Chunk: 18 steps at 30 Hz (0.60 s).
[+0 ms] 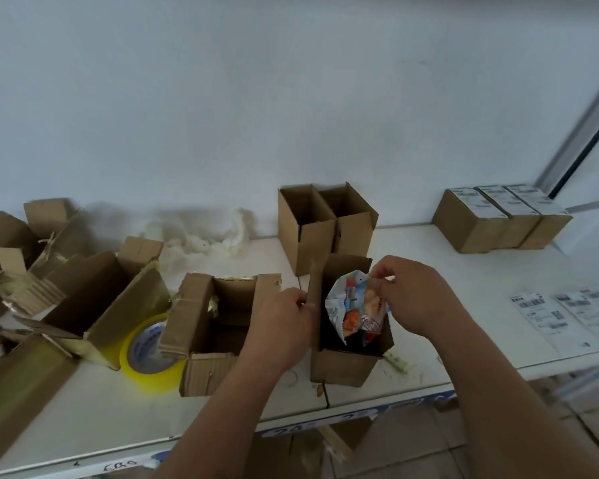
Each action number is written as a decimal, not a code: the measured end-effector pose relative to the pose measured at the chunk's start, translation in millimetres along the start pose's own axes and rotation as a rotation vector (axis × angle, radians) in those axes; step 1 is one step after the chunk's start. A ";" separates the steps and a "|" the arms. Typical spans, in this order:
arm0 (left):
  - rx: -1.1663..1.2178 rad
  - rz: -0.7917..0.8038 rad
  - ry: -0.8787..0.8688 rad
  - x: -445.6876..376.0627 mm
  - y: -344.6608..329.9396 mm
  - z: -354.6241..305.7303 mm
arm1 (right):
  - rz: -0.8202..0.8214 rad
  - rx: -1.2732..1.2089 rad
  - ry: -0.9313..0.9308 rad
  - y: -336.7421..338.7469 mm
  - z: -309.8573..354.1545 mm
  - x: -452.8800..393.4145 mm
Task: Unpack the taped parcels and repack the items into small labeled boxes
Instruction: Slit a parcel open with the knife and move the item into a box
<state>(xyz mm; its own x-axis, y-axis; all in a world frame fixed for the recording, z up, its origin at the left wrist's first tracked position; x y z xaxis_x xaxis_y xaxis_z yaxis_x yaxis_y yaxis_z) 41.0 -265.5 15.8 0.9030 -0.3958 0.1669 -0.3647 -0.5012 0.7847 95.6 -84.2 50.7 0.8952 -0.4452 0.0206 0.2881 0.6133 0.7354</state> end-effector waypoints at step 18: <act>0.181 0.002 0.106 5.7 -9.0 12.1 | 0.302 0.635 0.295 -48.2 9.6 -38.9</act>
<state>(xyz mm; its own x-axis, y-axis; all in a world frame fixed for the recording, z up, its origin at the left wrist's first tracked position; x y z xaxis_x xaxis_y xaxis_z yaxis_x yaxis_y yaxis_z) 46.8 -272.6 2.5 0.9175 -0.3188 0.2378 -0.3929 -0.6341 0.6660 43.7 -102.7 20.9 0.9836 -0.0698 0.1665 -0.1549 0.1477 0.9768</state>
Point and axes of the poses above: each hand's wrist, its own x-axis away from the middle knuckle, its own y-axis out of the back of the hand, z = x × y, the point moved 3 cm from there along -x, towards the middle knuckle, and after that the axes turned 15 degrees about -x, right-handed, at the moved point
